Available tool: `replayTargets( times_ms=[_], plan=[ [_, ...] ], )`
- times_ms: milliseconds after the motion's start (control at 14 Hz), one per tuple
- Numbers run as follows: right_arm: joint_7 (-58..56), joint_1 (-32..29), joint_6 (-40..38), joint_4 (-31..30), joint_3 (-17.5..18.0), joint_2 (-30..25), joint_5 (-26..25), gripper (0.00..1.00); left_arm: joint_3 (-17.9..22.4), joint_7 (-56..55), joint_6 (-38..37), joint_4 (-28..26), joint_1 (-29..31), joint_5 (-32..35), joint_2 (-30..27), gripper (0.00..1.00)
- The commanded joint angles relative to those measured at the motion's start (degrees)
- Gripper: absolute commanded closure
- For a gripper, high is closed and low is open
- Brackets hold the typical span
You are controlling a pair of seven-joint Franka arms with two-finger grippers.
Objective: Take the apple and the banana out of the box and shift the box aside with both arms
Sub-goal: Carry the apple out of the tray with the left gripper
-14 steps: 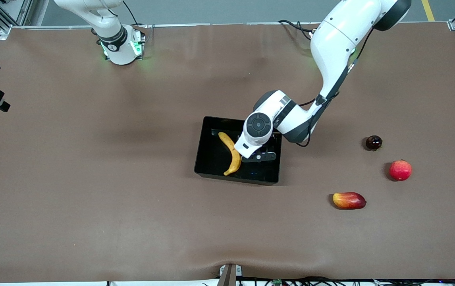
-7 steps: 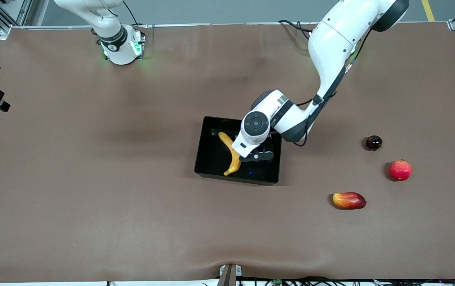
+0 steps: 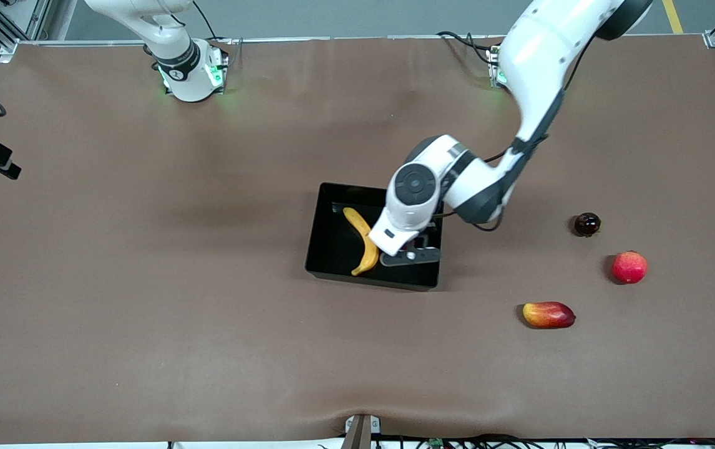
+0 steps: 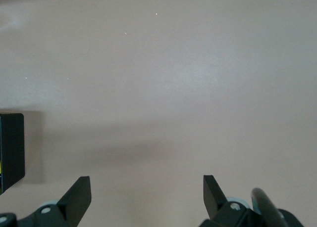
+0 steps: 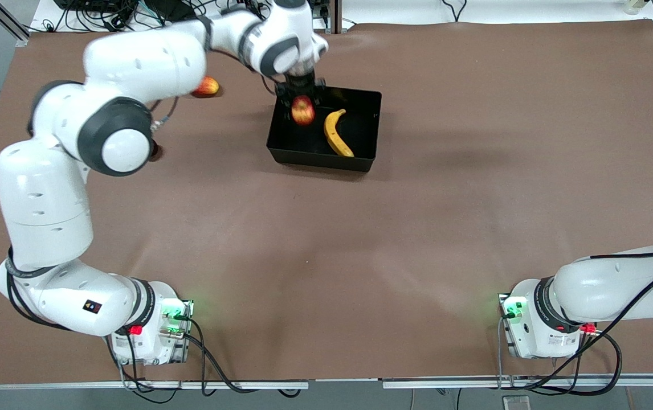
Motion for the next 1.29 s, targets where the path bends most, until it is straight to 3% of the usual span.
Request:
replayTargets(
  times_ms=[0,286,786,929,1214],
  plan=[
    [-0.6,-0.1,-0.9,1.5,0.4,1.4,0.4,0.0,-0.2,-0.3,-2.3,-1.2,5.4,1.0,-6.7,1.0],
    [-0.6,-0.1,-1.0,1.5,0.5,1.6,0.4,0.0,-0.8,3.3,-5.4,-1.8,15.5,0.0,-10.2,1.0],
    [-0.8,-0.1,-0.6,1.4,0.5,6.0,0.3,0.0,-0.7,17.3,-7.5,-9.6,31.2,0.8,-7.2,1.0],
    [-0.8,-0.7,-0.5,1.9,0.5,10.7,0.1,0.0,-0.7,21.2,-7.5,-11.8,33.4,0.8,-5.7,1.0],
    [-0.6,-1.6,-0.4,1.8,0.4,11.0,0.2,0.0,-0.6,21.7,-6.8,-12.1,33.8,0.8,-1.9,1.0]
  ],
)
